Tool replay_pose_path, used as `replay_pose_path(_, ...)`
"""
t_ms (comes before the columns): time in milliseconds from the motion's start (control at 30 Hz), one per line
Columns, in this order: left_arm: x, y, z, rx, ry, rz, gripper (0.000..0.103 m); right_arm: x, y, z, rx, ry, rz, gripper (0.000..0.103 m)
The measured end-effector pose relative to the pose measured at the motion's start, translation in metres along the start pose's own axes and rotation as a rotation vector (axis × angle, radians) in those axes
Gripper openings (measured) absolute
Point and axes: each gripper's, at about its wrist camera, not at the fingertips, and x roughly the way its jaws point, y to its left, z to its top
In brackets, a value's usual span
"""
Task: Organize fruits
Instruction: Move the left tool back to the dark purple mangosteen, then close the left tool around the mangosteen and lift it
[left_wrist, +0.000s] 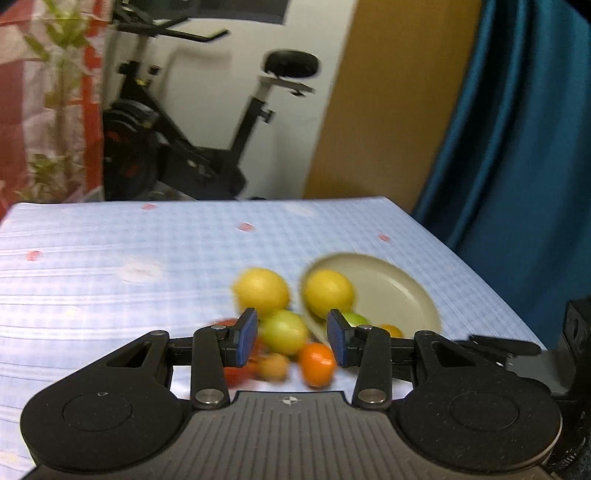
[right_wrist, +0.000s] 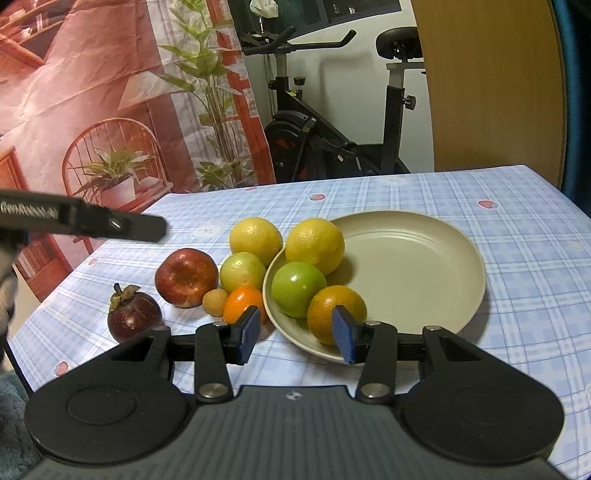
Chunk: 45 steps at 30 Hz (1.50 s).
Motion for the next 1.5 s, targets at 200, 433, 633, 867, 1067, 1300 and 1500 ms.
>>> replay_pose_path(200,-0.024,0.041,0.010,-0.056,-0.028,0.059,0.046,0.003,0.009,0.008,-0.016,0.006,0.020,0.047)
replay_pose_path(433,-0.038,0.061,-0.006,-0.084,0.003,0.048,0.055,0.014,0.031,0.009,-0.027,0.055,0.092,0.047)
replay_pose_path(633,-0.033,0.070,-0.028,-0.091,0.030,0.045,0.059,0.032,0.071,0.004,-0.147,0.109,0.171,0.048)
replay_pose_path(867,-0.027,0.075,-0.044,-0.118,0.046,-0.017,0.076,0.055,0.116,-0.003,-0.338,0.132,0.243,0.060)
replay_pose_path(1067,-0.019,0.072,-0.053,-0.129,0.068,-0.052,0.076,0.077,0.135,-0.012,-0.421,0.140,0.249,0.063)
replay_pose_path(1300,-0.004,0.066,-0.058,-0.092,0.109,-0.075,0.076,0.091,0.136,-0.009,-0.398,0.151,0.274,0.064)
replay_pose_path(1500,0.006,0.066,-0.058,-0.095,0.140,-0.070,0.076,0.096,0.135,-0.008,-0.387,0.149,0.277,0.064)
